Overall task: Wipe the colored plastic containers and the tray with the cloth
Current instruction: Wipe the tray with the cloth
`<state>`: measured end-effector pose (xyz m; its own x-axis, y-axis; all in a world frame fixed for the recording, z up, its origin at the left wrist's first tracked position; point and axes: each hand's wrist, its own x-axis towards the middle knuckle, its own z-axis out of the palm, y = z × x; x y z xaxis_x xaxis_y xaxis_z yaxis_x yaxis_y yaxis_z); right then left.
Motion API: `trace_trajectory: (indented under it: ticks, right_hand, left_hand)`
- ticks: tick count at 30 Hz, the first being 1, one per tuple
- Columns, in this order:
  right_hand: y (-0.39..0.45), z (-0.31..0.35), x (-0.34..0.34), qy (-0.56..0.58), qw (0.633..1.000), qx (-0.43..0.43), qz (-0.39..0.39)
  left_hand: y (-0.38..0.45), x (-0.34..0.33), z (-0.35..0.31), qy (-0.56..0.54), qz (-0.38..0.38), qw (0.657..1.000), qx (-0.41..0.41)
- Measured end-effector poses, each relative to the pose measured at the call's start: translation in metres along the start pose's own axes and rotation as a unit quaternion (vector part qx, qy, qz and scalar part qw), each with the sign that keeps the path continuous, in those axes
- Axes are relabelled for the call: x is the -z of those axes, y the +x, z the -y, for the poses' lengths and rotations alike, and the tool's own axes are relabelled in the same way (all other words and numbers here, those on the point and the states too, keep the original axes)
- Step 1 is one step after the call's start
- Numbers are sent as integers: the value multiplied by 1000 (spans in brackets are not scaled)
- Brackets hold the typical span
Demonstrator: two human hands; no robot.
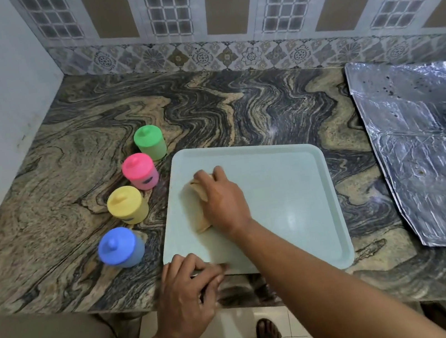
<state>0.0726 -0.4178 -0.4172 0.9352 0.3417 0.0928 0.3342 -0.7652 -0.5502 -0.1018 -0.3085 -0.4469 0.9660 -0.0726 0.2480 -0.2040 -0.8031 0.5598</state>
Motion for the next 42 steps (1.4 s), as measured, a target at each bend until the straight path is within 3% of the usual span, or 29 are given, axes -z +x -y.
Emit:
trace_trajectory:
  ticks: [6, 10, 14, 16, 19, 22, 27, 32, 36, 39, 42]
  right_hand:
    - [-57, -107, 87, -98, 985, -121, -68]
    - [-74, -142, 118, -171, 969, -166, -61]
    - [-67, -104, 104, -94, 969, -201, -107]
    - [-58, -56, 77, -20, 979, -167, -112]
    - [-41, 22, 20, 54, 992, -90, -65]
    - [-32, 66, -24, 36, 999, -23, 12]
    - [-57, 14, -6, -35, 999, 2, 16]
    - [-111, -82, 60, -131, 987, -72, -67]
    - [-137, -115, 96, -197, 967, -147, -71]
    - [-135, -105, 97, -154, 965, -185, -108]
    - [-116, -50, 69, -43, 977, -145, -152]
  left_hand:
    - [-2, -2, 2, -8, -9, 1000, -6]
    - [-1, -3, 3, -24, -20, 1000, -4]
    - [-4, -2, 2, -30, -49, 998, 2]
    - [-4, -1, 2, -15, -59, 998, 1]
    - [-5, -3, 3, -2, -71, 997, -6]
    - [-6, -5, 7, 5, -90, 996, -2]
    - [-6, -5, 11, 8, -92, 996, -3]
    - [-7, -7, 10, -13, -105, 994, -8]
    - [-8, -8, 9, 3, -121, 992, 19]
    - [-7, -9, 6, 12, -146, 987, 68]
    - [-8, -7, 5, -2, -148, 986, 70]
